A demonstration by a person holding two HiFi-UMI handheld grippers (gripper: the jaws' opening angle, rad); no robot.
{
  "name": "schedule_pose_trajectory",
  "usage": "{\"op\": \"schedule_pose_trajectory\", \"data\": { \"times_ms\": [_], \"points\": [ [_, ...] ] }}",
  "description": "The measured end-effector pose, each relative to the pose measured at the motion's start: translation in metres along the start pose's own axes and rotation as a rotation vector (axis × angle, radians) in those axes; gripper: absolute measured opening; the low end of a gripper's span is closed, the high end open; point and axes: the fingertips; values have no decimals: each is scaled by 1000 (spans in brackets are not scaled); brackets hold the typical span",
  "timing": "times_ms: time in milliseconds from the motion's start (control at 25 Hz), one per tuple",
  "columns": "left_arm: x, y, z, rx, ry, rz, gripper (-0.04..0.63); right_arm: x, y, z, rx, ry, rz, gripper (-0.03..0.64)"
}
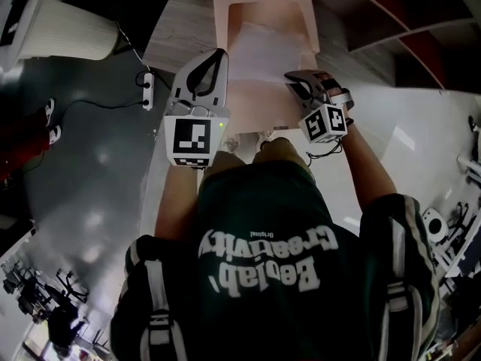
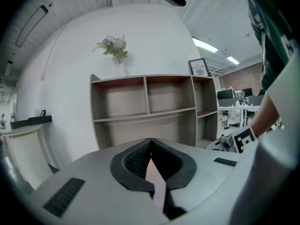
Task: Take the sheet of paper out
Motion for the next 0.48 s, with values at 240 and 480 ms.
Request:
{"op": "schedule_pose_trajectory", "data": {
  "times_ms": [240, 480],
  "points": [
    [2, -15, 18, 31, 47, -74, 18, 18, -24, 46, 18, 139, -157, 34],
    [-11, -40, 32, 65, 67, -130, 18, 30, -43, 90, 49, 322, -345, 34]
  ]
}}
Point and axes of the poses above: the fingertips, and each gripper's own axes: y forward along the fingers, x to its right, z out of its top, and after that the axes turned 7 degrees about x, right-handed
